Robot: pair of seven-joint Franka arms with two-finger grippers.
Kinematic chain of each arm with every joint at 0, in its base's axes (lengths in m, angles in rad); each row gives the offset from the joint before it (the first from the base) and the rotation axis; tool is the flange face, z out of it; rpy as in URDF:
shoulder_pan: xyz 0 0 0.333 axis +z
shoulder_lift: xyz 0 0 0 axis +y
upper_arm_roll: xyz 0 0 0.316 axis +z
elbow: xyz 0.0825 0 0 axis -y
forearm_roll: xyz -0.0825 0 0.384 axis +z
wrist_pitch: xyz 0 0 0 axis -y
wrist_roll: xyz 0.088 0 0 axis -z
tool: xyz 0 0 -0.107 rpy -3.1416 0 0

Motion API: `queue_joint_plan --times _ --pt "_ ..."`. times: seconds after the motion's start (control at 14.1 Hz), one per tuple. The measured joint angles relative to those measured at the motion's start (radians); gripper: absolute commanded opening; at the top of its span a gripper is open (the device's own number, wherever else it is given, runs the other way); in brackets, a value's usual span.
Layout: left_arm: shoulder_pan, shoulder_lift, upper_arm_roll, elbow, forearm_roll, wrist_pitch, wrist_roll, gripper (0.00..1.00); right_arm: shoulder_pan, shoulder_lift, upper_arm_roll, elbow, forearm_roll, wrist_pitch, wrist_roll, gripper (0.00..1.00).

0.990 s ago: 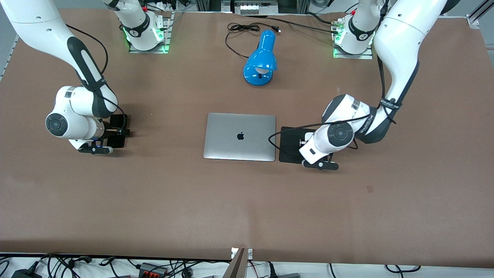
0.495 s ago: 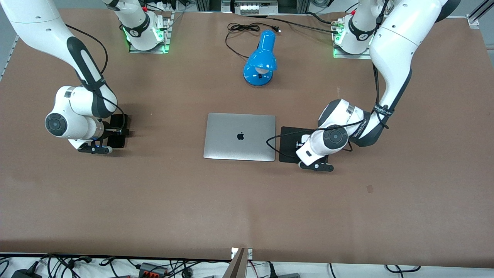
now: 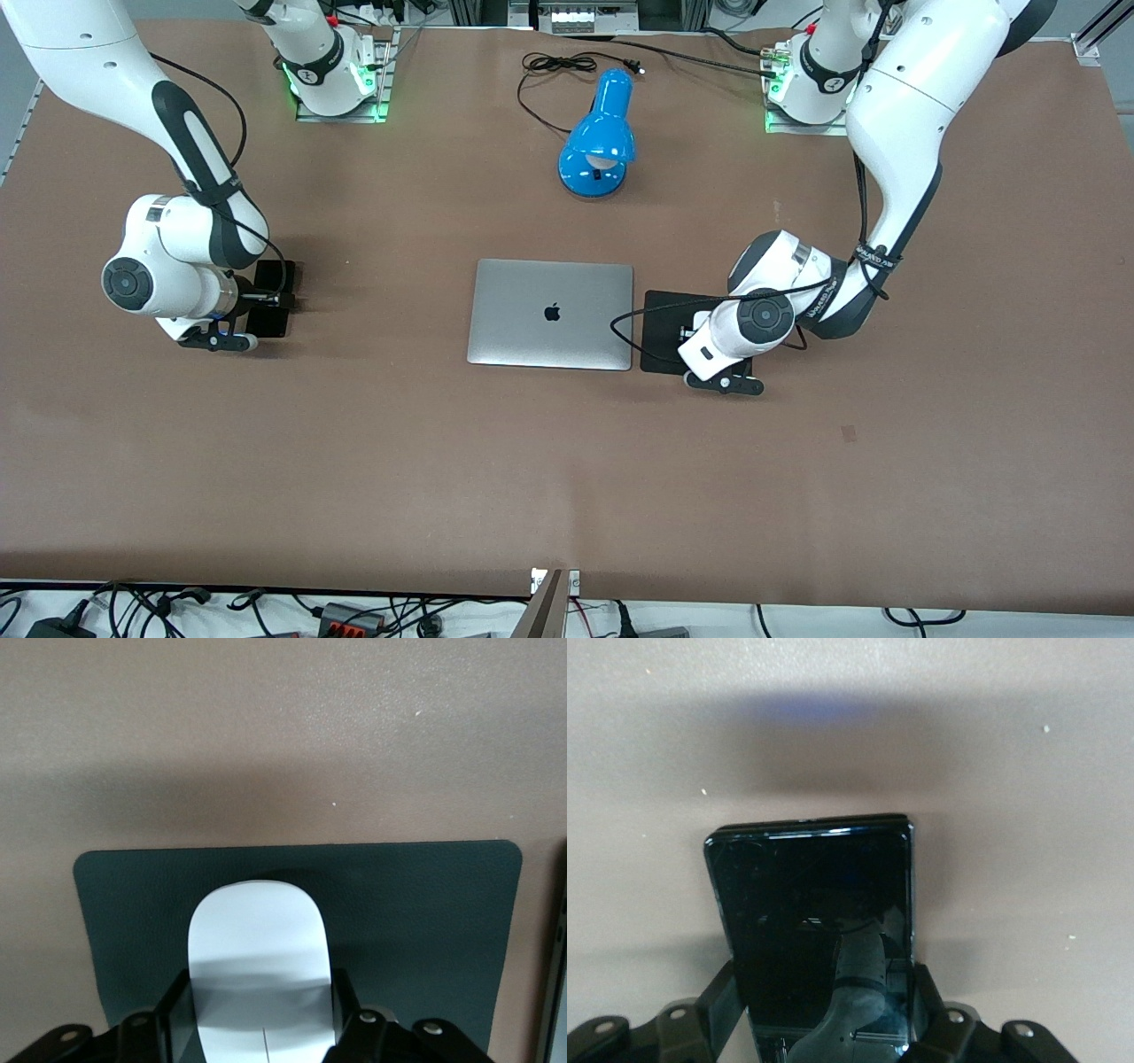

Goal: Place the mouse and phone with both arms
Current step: 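Carry the white mouse onto the mouse pad with the left gripper, then release the mouse and lift the left gripper while the right gripper carries the phone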

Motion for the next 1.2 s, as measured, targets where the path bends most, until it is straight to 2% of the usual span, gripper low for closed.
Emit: queue_joint_plan --times 0.35,0.49,0.71,0.92,1.2 --pt "0.004 0.000 0.003 0.004 0.000 0.000 0.000 0.90 0.010 -0.045 0.029 0.012 0.000 -0.010 -0.001 0.27" --pt "0.007 -0.002 0.003 0.008 0.000 0.000 0.000 0.98 0.017 -0.064 0.075 0.024 0.000 -0.012 0.000 0.27" --pt "0.014 -0.022 0.003 0.022 0.000 -0.028 -0.001 1.00 0.029 -0.059 0.172 0.062 0.001 -0.013 0.073 0.27" --pt "0.028 -0.099 0.003 0.062 0.000 -0.166 -0.001 1.00 0.086 -0.035 0.221 0.098 0.001 -0.013 0.213 0.27" --pt "0.079 -0.255 0.001 0.140 -0.002 -0.445 -0.006 1.00 0.199 -0.001 0.224 0.136 0.001 -0.013 0.407 0.27"
